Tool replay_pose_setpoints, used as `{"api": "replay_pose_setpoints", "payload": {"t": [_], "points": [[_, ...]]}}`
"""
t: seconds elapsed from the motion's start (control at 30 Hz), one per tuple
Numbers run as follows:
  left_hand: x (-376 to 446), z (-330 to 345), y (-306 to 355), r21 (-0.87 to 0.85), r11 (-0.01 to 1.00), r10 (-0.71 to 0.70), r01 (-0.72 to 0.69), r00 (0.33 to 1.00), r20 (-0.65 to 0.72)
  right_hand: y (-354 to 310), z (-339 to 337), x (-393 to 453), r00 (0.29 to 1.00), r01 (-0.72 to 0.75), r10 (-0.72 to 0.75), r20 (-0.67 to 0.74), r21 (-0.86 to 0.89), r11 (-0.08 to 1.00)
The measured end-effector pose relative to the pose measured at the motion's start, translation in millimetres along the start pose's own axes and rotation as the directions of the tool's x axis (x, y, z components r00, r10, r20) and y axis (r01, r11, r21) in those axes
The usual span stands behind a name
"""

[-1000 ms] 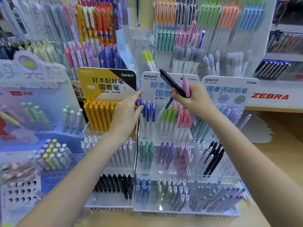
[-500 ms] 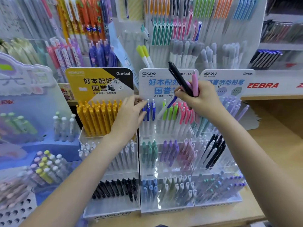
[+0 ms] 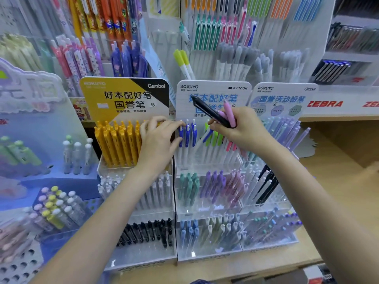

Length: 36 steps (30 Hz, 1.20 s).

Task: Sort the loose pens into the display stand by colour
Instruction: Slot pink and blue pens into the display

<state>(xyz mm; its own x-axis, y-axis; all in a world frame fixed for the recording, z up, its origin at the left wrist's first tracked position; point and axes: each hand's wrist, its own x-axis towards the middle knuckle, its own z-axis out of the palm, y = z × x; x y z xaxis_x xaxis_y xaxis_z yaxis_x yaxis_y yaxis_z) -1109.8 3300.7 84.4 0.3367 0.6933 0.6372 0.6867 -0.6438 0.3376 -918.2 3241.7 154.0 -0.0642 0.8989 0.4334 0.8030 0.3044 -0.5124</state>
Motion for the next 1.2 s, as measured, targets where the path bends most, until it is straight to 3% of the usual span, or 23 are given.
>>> {"api": "replay_pose_setpoints", "payload": {"t": [0.2, 0.37, 0.73, 0.87, 0.93, 1.0, 1.07, 1.1, 1.17, 1.2], "points": [[0, -1, -1, -0.006, 1.0, 0.007, -0.007, 1.0, 0.009, -10, -3, 1, 0.998, 0.033, -0.027, 0.062, -0.089, 0.995], [-1, -1, 1, 0.013, 1.0, 0.01, -0.01, 1.0, -0.006, -16, 19, 6, 0.976, 0.01, 0.032, 0.217, -0.19, 0.982], [-2, 2, -2, 0.003, 0.999, 0.039, -0.039, 0.999, -0.03, -21, 35, 9, 0.969, -0.162, 0.195, 0.15, -0.207, 0.965], [-4, 4, -2, 0.038, 0.997, 0.071, -0.069, 0.996, -0.053, -23, 43, 3, 0.965, -0.242, 0.256, 0.051, -0.191, 0.951], [-9, 0, -2, 0.024, 0.999, 0.051, -0.048, 0.994, -0.098, -22, 45, -10, 0.956, -0.289, 0.284, -0.069, -0.068, 0.955], [-19, -9, 6, -0.083, 0.997, -0.003, -0.008, 0.991, -0.137, -27, 43, -26, 0.915, -0.336, 0.393, -0.093, 0.363, 0.869], [-29, -20, 21, -0.349, 0.932, -0.111, 0.093, 0.993, -0.032, -34, 41, -43, 0.873, -0.43, 0.459, 0.163, 0.702, 0.569], [-31, -26, 30, -0.521, 0.831, -0.181, 0.197, 0.98, 0.082, -37, 42, -51, 0.847, -0.504, 0.433, 0.309, 0.725, 0.469], [-29, -35, 41, -0.739, 0.538, -0.261, 0.405, 0.914, 0.311, -43, 45, -60, 0.812, -0.582, 0.387, 0.438, 0.662, 0.473], [-26, -37, 44, -0.766, 0.447, -0.281, 0.462, 0.886, 0.37, -44, 46, -62, 0.809, -0.588, 0.384, 0.446, 0.635, 0.501]]}}
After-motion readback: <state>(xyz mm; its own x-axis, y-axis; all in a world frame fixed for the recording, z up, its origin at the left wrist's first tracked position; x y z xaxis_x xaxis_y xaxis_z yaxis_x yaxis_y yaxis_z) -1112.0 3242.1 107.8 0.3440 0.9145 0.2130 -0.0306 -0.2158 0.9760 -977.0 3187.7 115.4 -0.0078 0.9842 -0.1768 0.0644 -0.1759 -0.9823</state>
